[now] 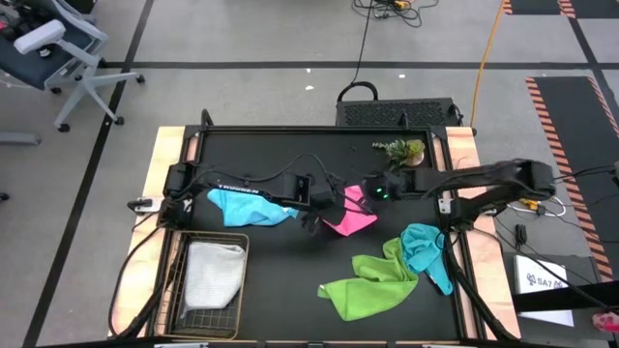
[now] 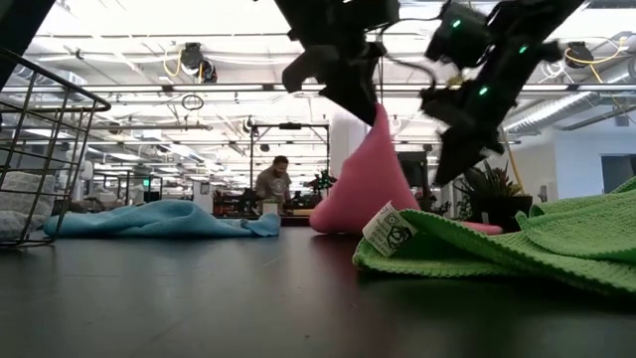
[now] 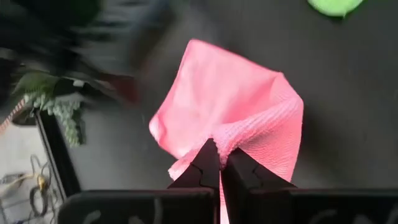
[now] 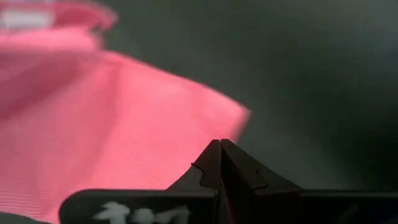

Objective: Fold microfiber towels
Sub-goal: Fold the pink microfiber cloth

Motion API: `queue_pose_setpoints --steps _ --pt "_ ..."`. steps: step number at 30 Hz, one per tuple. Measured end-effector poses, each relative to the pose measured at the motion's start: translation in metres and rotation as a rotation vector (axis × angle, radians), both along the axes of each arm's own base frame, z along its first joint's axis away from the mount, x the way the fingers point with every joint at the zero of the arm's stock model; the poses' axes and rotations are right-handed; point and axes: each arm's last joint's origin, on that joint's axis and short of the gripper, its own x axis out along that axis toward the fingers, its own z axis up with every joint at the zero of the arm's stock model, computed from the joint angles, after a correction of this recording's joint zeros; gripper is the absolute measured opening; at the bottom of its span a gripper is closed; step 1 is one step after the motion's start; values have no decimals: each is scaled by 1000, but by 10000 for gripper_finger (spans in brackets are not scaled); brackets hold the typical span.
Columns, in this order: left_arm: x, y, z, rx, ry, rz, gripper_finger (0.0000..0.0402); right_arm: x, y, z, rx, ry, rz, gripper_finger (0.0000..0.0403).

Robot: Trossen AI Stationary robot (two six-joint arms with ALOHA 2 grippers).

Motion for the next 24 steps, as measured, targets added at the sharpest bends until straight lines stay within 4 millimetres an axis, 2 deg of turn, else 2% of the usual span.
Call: queue_pose_setpoints --steps 4,7,11,16,20,24 --pt "8 2 -2 -30 -49 -16 0 -25 0 28 -14 -72 -73 0" --pt "16 5 -16 -53 -56 -27 0 -39 2 44 -18 -152 -103 0" --pt "27 9 -34 -59 -70 -14 0 -52 4 56 -22 -219 -129 0" --pt "34 17 -46 -73 -84 -6 0 -56 5 57 -17 -217 -131 0" --pt "39 26 -43 -93 -148 29 9 -54 5 53 -11 -185 -128 0" --pt "42 35 -40 -111 -200 61 36 -50 5 50 12 -177 -113 0"
